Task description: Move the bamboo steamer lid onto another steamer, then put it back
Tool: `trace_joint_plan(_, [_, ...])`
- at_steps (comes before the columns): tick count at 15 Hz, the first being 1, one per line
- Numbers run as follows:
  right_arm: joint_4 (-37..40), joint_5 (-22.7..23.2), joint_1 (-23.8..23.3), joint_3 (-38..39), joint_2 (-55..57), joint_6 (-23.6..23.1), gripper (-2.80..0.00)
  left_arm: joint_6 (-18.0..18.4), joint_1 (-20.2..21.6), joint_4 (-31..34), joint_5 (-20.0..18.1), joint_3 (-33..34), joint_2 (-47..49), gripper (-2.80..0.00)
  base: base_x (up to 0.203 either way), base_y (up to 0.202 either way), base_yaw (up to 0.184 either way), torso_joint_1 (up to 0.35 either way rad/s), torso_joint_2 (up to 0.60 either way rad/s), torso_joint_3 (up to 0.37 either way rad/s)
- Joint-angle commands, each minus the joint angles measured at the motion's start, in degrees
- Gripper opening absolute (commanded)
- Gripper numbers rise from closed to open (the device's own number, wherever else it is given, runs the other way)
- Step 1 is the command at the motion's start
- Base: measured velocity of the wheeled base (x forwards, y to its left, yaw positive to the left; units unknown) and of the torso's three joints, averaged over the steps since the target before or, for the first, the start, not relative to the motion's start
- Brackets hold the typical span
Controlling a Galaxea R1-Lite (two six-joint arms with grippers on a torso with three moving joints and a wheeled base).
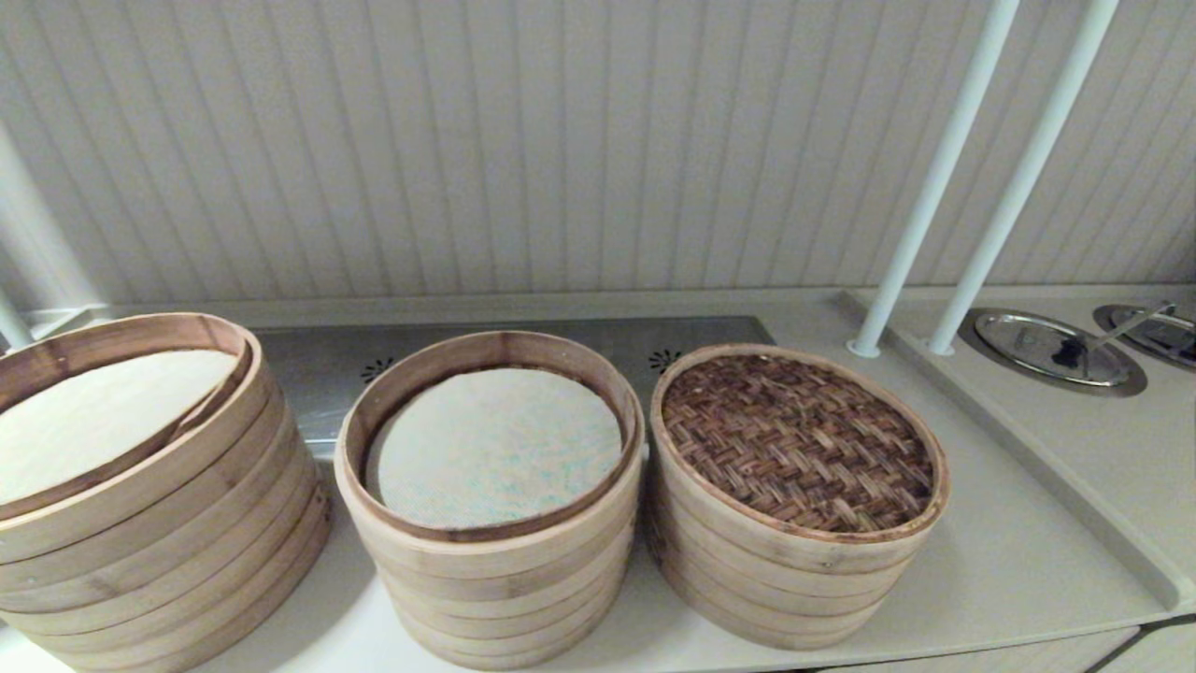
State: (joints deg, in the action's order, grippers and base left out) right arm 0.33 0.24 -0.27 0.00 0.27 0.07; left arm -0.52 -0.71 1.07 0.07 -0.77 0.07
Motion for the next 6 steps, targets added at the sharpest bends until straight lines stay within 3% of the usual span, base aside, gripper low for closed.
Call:
trace_joint_plan(1, [0.1, 0.0, 0.0, 0.1, 0.3, 0.0, -2.8, 0.0, 0.0, -0.1, 0.0, 0.0, 0.0, -2.8, 0.0, 0.0, 0.0, 0.0, 0.0, 0.0])
trace_joint_plan(6, [0.0, 0.0, 0.0, 0.2, 0.3, 0.1, -2.8, 0.0, 0.0, -0.1, 0.0, 0.0, 0.1, -2.8, 0.0, 0.0, 0.0, 0.0, 0.0, 0.0])
